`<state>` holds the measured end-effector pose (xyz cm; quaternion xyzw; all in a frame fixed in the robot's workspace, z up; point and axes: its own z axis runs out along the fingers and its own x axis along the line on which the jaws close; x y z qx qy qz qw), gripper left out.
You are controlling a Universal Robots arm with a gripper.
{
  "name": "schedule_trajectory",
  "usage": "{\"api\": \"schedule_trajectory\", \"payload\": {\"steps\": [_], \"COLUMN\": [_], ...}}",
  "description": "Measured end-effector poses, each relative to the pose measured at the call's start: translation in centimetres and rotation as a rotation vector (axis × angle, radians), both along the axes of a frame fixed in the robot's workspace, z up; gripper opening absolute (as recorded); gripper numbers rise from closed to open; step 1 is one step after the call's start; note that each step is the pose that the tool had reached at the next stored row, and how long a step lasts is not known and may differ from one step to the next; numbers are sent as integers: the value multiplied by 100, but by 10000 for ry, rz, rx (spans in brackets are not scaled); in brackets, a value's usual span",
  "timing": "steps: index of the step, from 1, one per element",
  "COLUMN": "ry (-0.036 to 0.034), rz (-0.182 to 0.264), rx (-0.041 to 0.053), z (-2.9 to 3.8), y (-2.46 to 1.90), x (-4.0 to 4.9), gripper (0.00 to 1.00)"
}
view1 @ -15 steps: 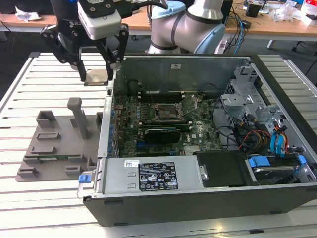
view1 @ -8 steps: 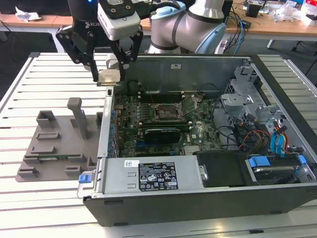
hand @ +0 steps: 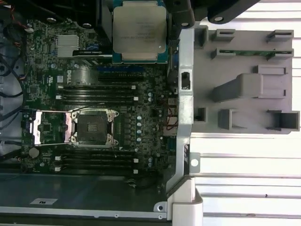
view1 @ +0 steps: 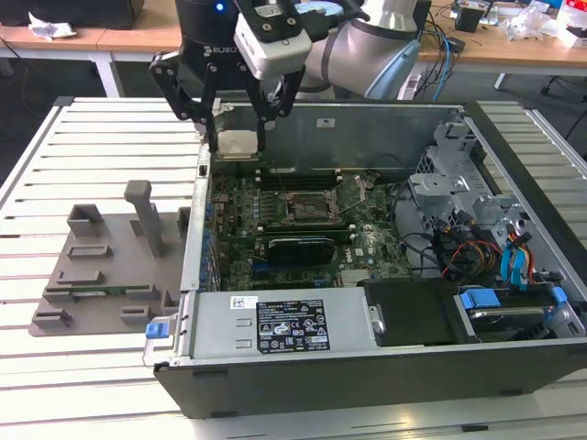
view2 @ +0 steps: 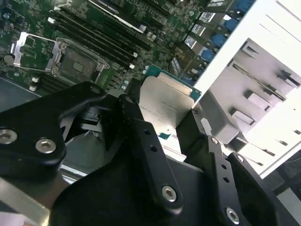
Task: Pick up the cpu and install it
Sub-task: 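Pick up the cpu and move it towards the insertion slot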
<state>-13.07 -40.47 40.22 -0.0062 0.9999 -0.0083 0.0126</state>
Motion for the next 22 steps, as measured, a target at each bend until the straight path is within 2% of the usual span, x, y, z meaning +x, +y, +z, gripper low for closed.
{"api": "schedule_trajectory", "payload": {"steps": [6,8,15,20,22], "ry": [0,0,1,2,2], "rz": [-49,-61,-92,-104,-114], "rx": [-15,-15,-18,-18,-18], "z": [-33,-41,-78,-93,-102], "y": [50,58,100,110,115], "x": [305,366,662,773,844], "gripper": [55,55,55,55,55]}}
